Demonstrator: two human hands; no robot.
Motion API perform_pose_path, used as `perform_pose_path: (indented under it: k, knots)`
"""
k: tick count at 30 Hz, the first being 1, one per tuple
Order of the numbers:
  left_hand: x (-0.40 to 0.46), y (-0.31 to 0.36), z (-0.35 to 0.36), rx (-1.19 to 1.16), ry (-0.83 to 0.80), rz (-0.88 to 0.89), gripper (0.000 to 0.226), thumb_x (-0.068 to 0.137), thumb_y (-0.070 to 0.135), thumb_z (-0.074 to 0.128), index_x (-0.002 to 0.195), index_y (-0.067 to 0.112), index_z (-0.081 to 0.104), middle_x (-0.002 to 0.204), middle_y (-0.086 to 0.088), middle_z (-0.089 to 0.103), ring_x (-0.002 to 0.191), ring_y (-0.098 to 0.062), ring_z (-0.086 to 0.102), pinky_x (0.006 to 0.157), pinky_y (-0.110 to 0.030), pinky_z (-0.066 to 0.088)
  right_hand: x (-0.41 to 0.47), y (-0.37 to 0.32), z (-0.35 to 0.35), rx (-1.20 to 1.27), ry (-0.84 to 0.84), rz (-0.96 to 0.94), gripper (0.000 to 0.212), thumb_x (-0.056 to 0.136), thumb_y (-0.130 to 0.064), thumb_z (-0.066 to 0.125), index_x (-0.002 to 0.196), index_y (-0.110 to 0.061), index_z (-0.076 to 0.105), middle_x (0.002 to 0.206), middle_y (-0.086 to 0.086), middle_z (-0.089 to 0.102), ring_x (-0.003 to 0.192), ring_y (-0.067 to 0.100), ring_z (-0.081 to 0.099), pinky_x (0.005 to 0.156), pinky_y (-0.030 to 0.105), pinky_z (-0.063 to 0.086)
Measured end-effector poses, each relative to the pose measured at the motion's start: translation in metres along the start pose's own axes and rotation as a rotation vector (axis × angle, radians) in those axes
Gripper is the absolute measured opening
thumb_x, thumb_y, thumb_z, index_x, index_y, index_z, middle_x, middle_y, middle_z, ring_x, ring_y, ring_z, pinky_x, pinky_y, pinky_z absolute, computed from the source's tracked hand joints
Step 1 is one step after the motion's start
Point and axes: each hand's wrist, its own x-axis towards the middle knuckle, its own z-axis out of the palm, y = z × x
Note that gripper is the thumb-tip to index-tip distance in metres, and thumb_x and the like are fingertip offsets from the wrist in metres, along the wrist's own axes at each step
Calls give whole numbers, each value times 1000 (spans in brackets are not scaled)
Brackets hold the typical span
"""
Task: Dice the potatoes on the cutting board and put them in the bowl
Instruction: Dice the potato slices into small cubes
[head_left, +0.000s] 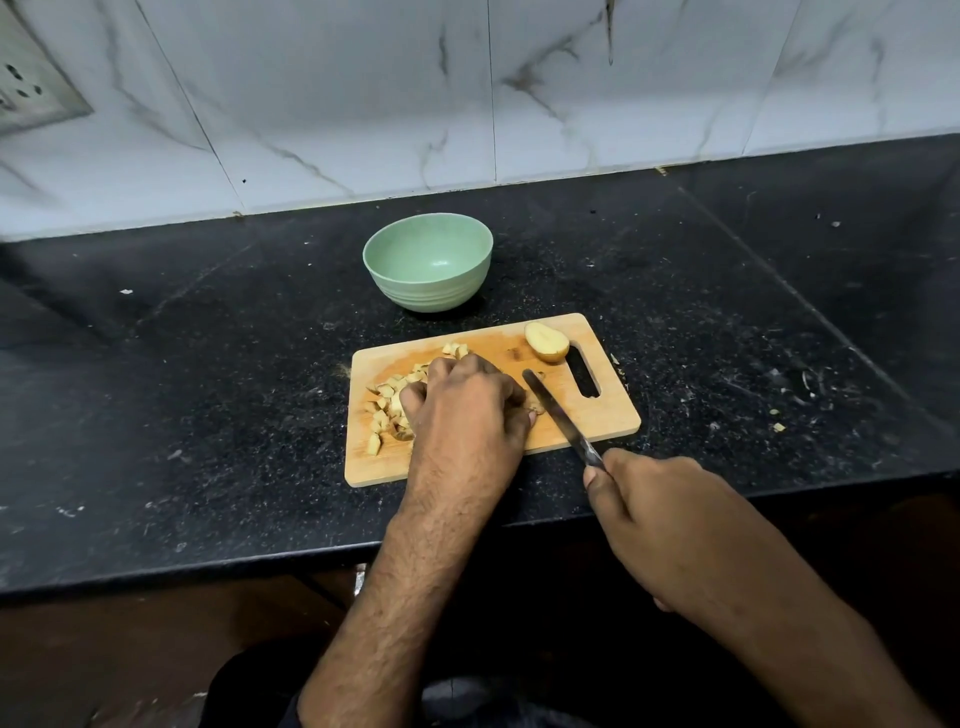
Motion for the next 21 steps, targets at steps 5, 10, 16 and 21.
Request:
perform_pose_path:
  k: [5,10,16,21]
  knots:
    - [0,0,1,-9,41,-6,24,92,48,63,111,35,70,111,14,58,115,-13,39,92,-40,25,-3,-2,0,-4,-2,-3,36,104,-50,25,85,-28,45,71,-4,58,59,11,58,67,35,56]
    - [1,6,2,-34,71,-12,19,92,44,64,108,36,72,107,12,63,112,-15,41,85,-36,18,-1,-1,-5,-51,31,15,32,103,-51,28,89,-28,46,72,-6,54,67,10,49,61,32,39]
    - [5,7,3,-33,72,-36,18,91,36,69,108,37,73,106,13,67,111,-13,42,81,-33,13,-1,-1,-13,-118,9,46,26,102,-50,32,93,-32,49,71,-9,51,61,6,39,53,27,30]
    - [6,9,6,21,95,-53,16,91,29,71,105,35,75,102,10,69,108,-15,43,82,-34,16,1,-1,-13,-147,15,40,25,102,-48,32,99,-34,52,70,-10,49,60,8,39,51,25,29]
